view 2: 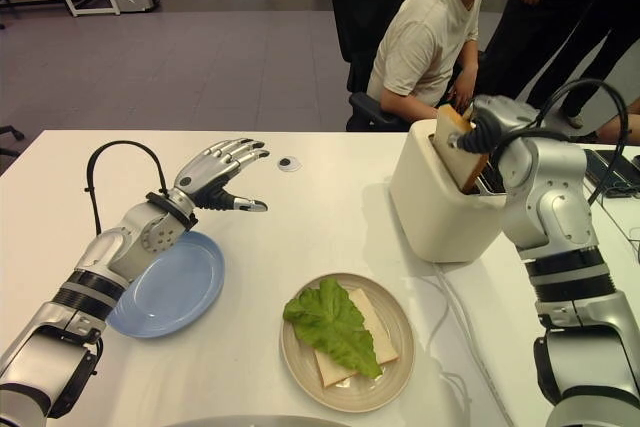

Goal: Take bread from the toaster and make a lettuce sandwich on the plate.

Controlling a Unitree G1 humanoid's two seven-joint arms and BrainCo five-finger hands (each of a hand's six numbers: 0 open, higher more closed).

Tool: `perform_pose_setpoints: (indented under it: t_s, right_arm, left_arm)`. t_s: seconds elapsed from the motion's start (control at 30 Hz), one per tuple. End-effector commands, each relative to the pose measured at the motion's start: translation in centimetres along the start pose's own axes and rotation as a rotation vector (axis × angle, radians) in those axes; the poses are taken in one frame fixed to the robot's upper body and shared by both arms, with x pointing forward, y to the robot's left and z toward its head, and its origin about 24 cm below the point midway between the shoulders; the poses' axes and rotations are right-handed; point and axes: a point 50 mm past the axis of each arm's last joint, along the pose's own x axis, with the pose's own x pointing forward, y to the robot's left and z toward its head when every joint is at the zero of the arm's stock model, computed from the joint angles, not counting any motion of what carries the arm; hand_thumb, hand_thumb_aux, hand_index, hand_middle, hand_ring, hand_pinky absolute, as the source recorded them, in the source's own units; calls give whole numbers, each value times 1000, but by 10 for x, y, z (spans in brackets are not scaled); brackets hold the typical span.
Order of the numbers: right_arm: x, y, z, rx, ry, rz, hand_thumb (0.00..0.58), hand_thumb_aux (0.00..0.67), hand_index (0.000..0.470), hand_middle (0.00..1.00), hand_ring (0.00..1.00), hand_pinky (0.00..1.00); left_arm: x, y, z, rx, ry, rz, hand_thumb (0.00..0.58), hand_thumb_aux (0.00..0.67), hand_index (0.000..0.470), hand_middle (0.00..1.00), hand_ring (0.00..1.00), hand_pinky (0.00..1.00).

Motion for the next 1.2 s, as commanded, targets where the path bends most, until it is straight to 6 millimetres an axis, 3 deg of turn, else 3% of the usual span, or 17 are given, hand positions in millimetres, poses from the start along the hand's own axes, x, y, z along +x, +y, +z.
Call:
perform_pose_setpoints:
  t_s: [0.03, 0.13, 0.2, 0.33, 0.43, 0.7, 0.87, 1.07, 1.2]
  right_arm:
    - [-13, -45, 41, 260, -297, -173, 580, 670, 470, 0, 0, 0]
    - [-31, -34, 60, 482, -502, 43, 580, 670, 470, 0, 0, 0]
    - [-46, -11, 66, 566, -620, 315, 580, 670, 470, 0, 0, 0]
    - [-78, 31, 75, 587, -769, 791, 580, 670, 470, 0, 0, 0]
    - [-93, 53, 74, 518, -770, 997, 580, 670, 470, 0, 0, 0]
    - [-99, 87, 85, 461, -749, 1135, 580, 670, 470, 0, 0, 0]
    - [-98, 113, 94, 493, -736, 1207, 580, 670, 470, 0, 0, 0]
    - [-103, 141, 94, 434, -706, 1279, 580, 670, 470, 0, 0, 0]
    - [-101, 150, 90, 423, -680, 1285, 580, 670, 470, 0, 0, 0]
  left_arm:
    - [2, -1, 6, 0, -34, -17, 0, 0, 0, 0, 0, 0]
    - [10, -1, 10, -5, -74, -21, 0, 0, 0, 0, 0, 0]
    - [14, 0, 14, -6, -103, -20, 0, 0, 0, 0, 0, 0]
    - [13, 1, 11, -8, -103, -19, 0, 0, 0, 0, 0, 0]
    - [13, 2, 11, -7, -107, -19, 0, 0, 0, 0, 0, 0]
    - [14, 6, 11, -16, -113, -8, 0, 0, 0, 0, 0, 0]
    - [10, 27, 17, -53, -152, 67, 0, 0, 0, 0, 0, 0]
    - [4, 58, 52, -136, -338, 94, 0, 0, 0, 0, 0, 0]
    - [-19, 50, 104, -297, -644, -110, 0, 0, 0, 0, 0, 0]
